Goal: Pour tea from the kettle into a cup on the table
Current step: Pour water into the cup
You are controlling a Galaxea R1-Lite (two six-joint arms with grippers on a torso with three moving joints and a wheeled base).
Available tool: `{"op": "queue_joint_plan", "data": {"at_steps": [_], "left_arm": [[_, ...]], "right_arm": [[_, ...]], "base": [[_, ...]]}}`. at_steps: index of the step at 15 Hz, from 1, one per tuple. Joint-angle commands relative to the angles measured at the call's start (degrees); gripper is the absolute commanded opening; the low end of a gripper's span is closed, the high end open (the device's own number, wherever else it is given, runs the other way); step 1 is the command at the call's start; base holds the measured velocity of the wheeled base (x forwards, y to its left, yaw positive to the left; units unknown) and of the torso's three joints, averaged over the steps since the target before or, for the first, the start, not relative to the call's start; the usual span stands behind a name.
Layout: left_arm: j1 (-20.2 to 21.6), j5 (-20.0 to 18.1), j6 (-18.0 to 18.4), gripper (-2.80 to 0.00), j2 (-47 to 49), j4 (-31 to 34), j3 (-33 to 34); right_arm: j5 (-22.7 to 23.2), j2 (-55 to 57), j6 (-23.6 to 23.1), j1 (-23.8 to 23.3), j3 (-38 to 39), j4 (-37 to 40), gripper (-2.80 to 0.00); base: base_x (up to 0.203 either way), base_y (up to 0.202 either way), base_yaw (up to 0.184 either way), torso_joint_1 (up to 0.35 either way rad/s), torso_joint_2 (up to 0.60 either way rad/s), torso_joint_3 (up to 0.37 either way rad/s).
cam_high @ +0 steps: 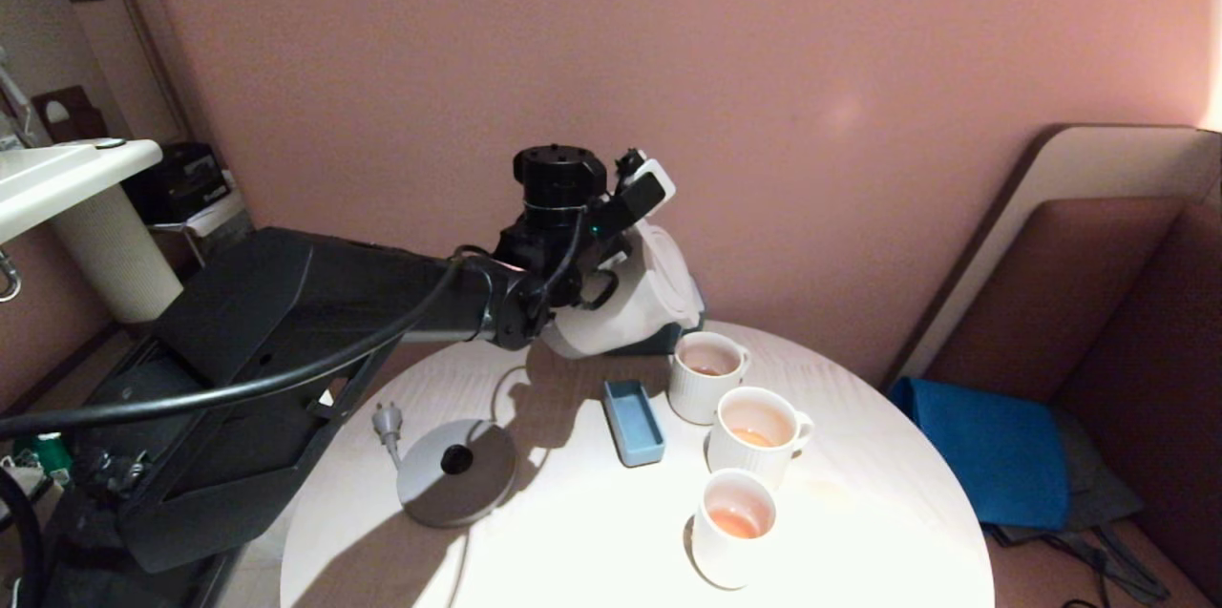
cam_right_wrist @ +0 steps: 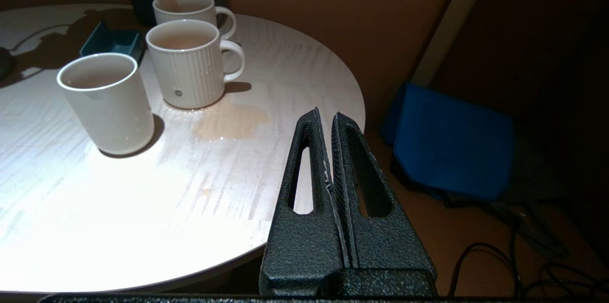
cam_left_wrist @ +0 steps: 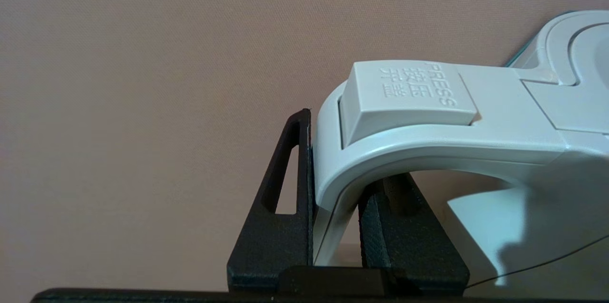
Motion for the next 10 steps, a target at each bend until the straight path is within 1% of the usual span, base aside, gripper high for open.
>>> {"op": "queue_joint_plan", "data": {"at_steps": [1,3,7,10], "left_arm": [[-0.07,0.12,1.12,-2.80,-0.24,-0.16,-0.21],[-0.07,0.12,1.68,-2.80,-0.24,-0.16,-0.50],[-0.42,0.12,1.68,-2.80,-0.51,-0.16,-0.77],[-0.51,0.12,3.15,-2.80,-0.27,-0.07,-1.98]], "right_arm": [[0.05,0.05,-0.02,-0.02,0.00,0.02,-2.80],[0.05,0.05,-0.02,0.07,0.00,0.02,-2.80],[0.05,0.05,-0.02,0.06,0.00,0.02,-2.80],[0.05,0.05,-0.02,-0.01,0.00,0.02,-2.80]], "base": [[0.000,0.000,0.000,0.000,0.00,0.000],[0.000,0.000,0.000,0.000,0.00,0.000],[0.000,0.000,0.000,0.000,0.00,0.000],[0.000,0.000,0.000,0.000,0.00,0.000]]}}
